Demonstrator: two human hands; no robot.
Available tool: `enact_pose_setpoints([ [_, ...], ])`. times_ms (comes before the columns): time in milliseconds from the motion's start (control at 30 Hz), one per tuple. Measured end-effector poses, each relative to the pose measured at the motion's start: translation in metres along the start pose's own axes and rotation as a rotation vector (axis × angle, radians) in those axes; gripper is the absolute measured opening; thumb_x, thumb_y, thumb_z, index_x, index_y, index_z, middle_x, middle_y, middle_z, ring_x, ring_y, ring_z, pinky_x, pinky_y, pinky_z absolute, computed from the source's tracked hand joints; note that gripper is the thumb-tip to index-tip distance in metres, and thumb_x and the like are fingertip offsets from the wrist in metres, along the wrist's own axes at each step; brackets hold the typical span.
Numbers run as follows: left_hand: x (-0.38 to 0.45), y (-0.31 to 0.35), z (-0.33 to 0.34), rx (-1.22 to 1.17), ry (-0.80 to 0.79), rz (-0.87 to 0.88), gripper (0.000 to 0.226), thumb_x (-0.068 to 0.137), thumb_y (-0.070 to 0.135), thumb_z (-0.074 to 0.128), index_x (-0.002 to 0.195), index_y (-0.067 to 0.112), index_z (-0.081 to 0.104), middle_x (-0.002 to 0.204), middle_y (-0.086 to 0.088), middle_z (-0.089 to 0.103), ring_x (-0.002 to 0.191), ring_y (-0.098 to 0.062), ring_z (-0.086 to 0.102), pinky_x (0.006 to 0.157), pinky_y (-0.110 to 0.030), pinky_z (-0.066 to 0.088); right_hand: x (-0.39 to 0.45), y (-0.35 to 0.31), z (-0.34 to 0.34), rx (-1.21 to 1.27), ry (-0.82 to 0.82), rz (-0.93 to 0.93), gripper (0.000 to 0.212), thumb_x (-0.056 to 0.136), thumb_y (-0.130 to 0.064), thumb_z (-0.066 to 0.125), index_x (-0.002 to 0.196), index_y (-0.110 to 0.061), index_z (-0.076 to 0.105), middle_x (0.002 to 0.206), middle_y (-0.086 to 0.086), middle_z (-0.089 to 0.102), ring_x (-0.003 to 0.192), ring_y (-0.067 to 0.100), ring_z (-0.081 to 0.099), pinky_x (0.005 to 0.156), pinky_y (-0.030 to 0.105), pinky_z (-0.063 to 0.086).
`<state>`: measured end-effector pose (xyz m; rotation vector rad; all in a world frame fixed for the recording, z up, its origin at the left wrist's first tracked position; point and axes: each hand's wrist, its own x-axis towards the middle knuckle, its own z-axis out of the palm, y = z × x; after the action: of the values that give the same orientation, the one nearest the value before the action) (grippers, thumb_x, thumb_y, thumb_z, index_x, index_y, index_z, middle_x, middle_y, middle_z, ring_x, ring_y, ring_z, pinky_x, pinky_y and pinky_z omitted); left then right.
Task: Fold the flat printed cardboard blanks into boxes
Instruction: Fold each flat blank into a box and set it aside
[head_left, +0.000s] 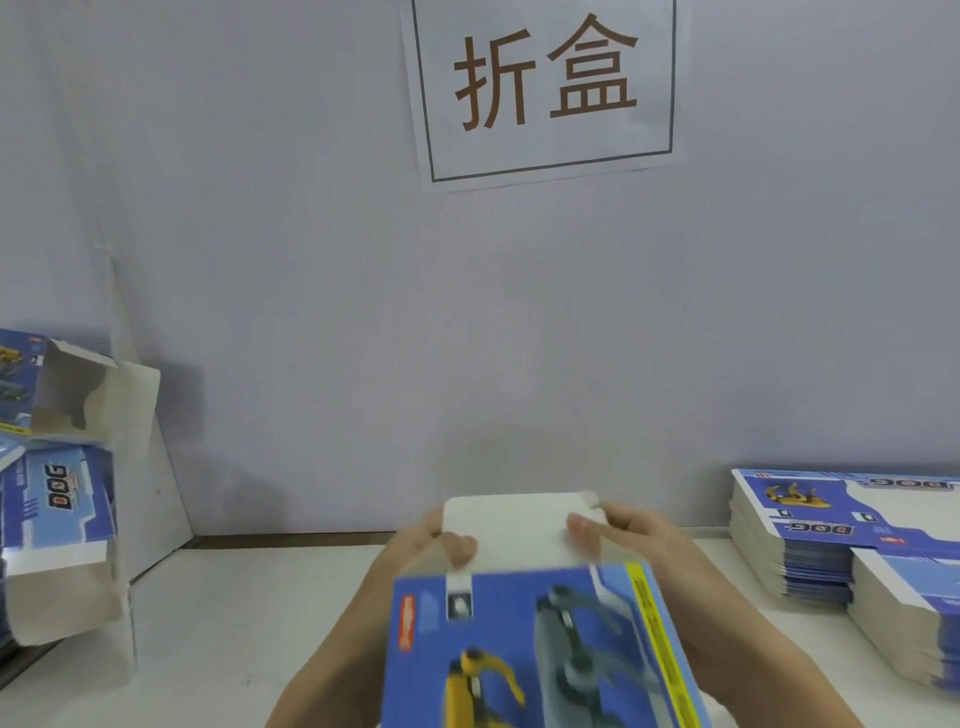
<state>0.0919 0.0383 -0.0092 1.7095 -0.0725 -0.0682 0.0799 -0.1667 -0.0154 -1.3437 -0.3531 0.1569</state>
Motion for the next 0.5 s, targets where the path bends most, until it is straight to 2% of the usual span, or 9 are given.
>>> enact_pose_setpoints([
  [33, 0.000, -0.003, 0.003, 0.007, -0.047, 0.008, 0.028, 0.097, -0.008, 0.045, 0.091, 0.013, 0.062, 0.061, 0.006, 0.071, 0.053, -0.006, 0.066, 0.049, -0.013, 0.048, -0.003, 0.002, -0.001, -0.001, 0.039, 0.016, 0.016, 0.087, -0.014, 0.066, 0.087, -0.005, 0.078, 0.087, 0.011, 0.077, 0.069, 0.019, 0.074, 0.055, 0.026, 0.056],
  [100, -0.004, -0.010, 0.004, -0.004, -0.128, 0.060, 0.020, 0.095, 0.001, 0.053, 0.091, 0.018, 0.063, 0.059, 0.010, 0.071, 0.052, 0.000, 0.066, 0.048, -0.011, 0.047, -0.006, 0.003, -0.001, 0.010, 0.094, 0.043, 0.018, 0.096, -0.006, 0.058, 0.096, 0.002, 0.074, 0.087, 0.016, 0.077, 0.069, 0.021, 0.074, 0.053, 0.022, 0.054],
  [167, -0.008, -0.008, 0.007, -0.046, -0.118, 0.042, 0.007, 0.090, 0.014, 0.063, 0.097, 0.014, 0.066, 0.068, 0.005, 0.075, 0.057, -0.006, 0.070, 0.050, -0.014, 0.050, -0.007, 0.000, 0.002, -0.016, 0.115, 0.075, 0.018, 0.098, -0.005, 0.056, 0.099, 0.003, 0.072, 0.087, 0.016, 0.077, 0.067, 0.020, 0.074, 0.052, 0.021, 0.054],
  [300, -0.015, -0.006, 0.011, -0.073, -0.069, 0.065, 0.020, 0.087, 0.019, 0.068, 0.107, 0.016, 0.064, 0.076, 0.000, 0.077, 0.061, -0.012, 0.073, 0.049, -0.018, 0.051, -0.008, -0.005, 0.008, -0.027, 0.142, 0.118, 0.012, 0.095, -0.002, 0.060, 0.099, 0.002, 0.070, 0.072, 0.008, 0.076, 0.055, 0.014, 0.071, 0.044, 0.015, 0.049],
  [433, -0.017, -0.005, 0.012, -0.135, -0.063, 0.082, 0.040, 0.075, 0.025, 0.071, 0.113, 0.020, 0.063, 0.080, -0.003, 0.077, 0.064, -0.017, 0.074, 0.050, -0.021, 0.053, -0.006, -0.007, 0.011, -0.055, 0.199, 0.055, 0.014, 0.091, 0.000, 0.065, 0.101, -0.005, 0.073, 0.074, 0.007, 0.075, 0.058, 0.013, 0.071, 0.046, 0.018, 0.050],
  [500, -0.018, -0.005, 0.011, -0.125, -0.059, 0.132, 0.041, 0.076, 0.022, 0.073, 0.116, 0.022, 0.064, 0.083, -0.003, 0.077, 0.067, -0.018, 0.074, 0.051, -0.022, 0.054, -0.006, -0.007, 0.012, -0.060, 0.214, 0.048, 0.016, 0.091, -0.001, 0.065, 0.102, -0.009, 0.074, 0.077, 0.009, 0.075, 0.060, 0.015, 0.071, 0.046, 0.021, 0.051],
])
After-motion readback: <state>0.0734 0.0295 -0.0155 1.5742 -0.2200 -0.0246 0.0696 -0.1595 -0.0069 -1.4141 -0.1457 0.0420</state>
